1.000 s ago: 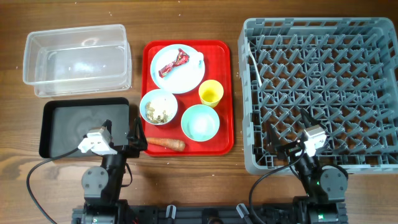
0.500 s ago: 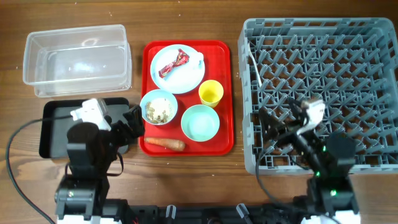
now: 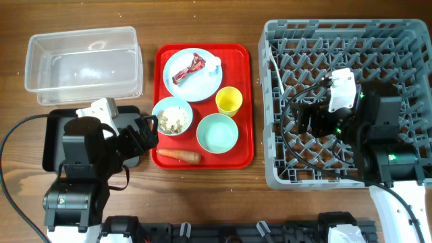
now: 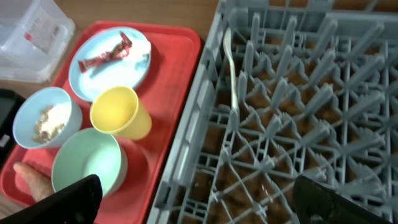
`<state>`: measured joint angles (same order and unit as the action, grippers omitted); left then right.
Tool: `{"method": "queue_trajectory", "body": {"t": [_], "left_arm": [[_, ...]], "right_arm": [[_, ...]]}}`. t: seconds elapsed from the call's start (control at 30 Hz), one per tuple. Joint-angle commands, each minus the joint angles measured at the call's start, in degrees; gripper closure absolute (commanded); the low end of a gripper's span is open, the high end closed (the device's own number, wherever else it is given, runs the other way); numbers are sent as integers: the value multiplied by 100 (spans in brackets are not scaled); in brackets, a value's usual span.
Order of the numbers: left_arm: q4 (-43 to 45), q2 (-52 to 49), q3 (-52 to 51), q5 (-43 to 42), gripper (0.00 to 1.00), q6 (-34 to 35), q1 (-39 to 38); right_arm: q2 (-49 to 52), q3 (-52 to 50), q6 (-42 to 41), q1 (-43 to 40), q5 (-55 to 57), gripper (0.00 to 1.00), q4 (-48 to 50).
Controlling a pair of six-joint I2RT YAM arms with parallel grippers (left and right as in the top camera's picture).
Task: Sort waste into correct bins and load items into the dishwasher rack
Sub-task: 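Move left gripper to the yellow cup and grasp it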
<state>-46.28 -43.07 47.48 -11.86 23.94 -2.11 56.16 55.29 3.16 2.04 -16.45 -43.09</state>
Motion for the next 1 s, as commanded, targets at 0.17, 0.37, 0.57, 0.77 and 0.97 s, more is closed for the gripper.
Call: {"method": "queue_trajectory", "body": {"t": [0.17, 0.37, 0.57, 0.77, 0.97], "left_arm": [[-120, -2, 96, 144, 0, 33, 42], [852, -361, 153, -256, 4, 59, 35], [905, -2647, 1528, -326, 5, 20, -385], [1174, -4452, 2371, -289, 12, -101, -1235], [1899, -5298, 2371, -61, 13, -98, -2002]], "right_arm": [[-11, 101, -22, -20, 153, 0, -44], [-11, 101, -24, -20, 155, 0, -94], [-11, 96, -42, -20, 321, 0, -256], [-11, 94, -35, -20, 321, 0, -334], [68, 94, -35, -20, 321, 0, -352]]}}
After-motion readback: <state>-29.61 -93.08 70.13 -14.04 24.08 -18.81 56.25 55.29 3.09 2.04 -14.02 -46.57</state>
